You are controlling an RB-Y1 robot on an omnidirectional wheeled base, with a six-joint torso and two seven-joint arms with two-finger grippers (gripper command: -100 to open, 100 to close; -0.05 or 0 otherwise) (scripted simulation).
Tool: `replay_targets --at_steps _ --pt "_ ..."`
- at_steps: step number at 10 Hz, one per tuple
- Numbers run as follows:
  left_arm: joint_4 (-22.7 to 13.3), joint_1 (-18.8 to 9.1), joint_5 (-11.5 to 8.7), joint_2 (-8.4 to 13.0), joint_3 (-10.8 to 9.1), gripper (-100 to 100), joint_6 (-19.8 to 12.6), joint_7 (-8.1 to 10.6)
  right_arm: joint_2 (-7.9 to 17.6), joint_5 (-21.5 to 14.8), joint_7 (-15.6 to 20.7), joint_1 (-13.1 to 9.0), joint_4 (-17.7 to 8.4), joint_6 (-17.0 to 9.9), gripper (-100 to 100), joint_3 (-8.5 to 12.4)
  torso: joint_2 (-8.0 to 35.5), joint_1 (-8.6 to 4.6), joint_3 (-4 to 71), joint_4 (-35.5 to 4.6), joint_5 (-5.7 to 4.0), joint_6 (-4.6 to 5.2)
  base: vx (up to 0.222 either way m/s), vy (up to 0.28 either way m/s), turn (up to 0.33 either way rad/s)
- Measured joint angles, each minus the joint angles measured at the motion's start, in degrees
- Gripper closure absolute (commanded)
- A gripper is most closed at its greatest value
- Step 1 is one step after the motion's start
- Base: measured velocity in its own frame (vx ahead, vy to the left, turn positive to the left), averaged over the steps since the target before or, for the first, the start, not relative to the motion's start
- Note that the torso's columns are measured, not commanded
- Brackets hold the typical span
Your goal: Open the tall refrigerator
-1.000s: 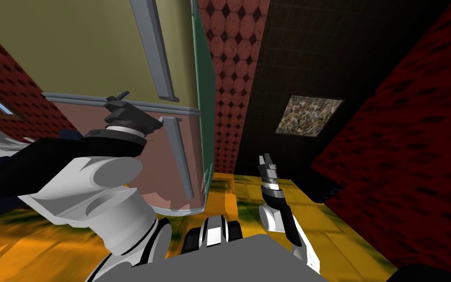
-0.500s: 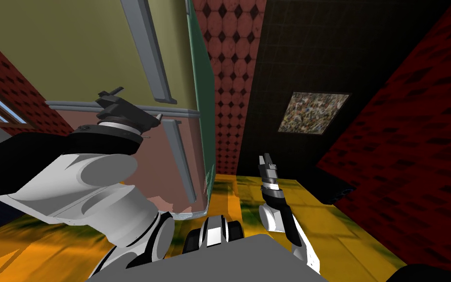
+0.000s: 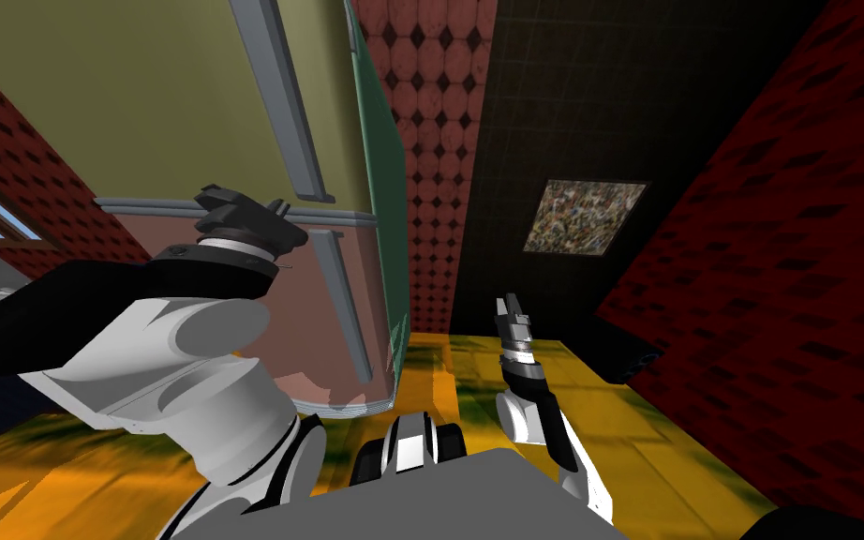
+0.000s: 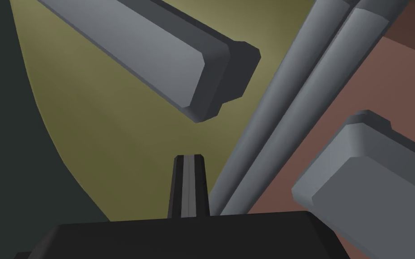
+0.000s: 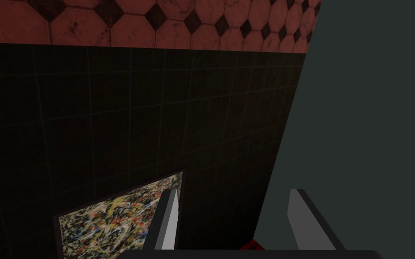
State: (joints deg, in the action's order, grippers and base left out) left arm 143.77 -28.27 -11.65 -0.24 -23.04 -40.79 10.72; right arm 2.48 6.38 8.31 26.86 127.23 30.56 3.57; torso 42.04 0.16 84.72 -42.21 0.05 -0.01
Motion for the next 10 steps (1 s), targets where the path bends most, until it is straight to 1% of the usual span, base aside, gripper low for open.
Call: replay_targets --at_steps 3,5,6,8,10 --pt "-0.9 -0.2 0.1 5.1 0.08 -100 -0.1 -0.36 0.0 0.0 0.0 0.0 0.0 0.0 0 0.0 0.1 -0.14 -0.1 0.0 -0.02 0.04 0.009 -0.006 0.009" --pt "-1.4 -0.5 0.3 7.6 0.16 -100 -0.6 -0.74 0.0 0.0 0.0 0.0 0.0 0.0 0 0.0 0.2 -0.21 -0.1 0.0 -0.06 0.03 0.007 -0.035 0.024" --pt "-1.4 -1.1 0.7 8.2 0.27 -100 -1.5 -1.33 0.0 0.0 0.0 0.0 0.0 0.0 0 0.0 0.2 -0.3 -0.1 0.0 -0.09 0.04 0.013 -0.069 0.052" --pt "-1.3 -2.4 1.4 7.3 0.31 -100 -3.5 -2.71 0.0 0.0 0.0 0.0 0.0 0.0 0 0.0 0.1 -0.46 0.0 0.0 -0.2 0.19 0.014 -0.054 0.036" --pt "-1.6 -3.9 2.1 7.0 0.37 -100 -5.5 -4.06 0.0 0.0 0.0 0.0 0.0 0.0 0 0.0 0.0 -0.58 0.0 0.0 -0.25 0.25 0.009 -0.059 0.03"
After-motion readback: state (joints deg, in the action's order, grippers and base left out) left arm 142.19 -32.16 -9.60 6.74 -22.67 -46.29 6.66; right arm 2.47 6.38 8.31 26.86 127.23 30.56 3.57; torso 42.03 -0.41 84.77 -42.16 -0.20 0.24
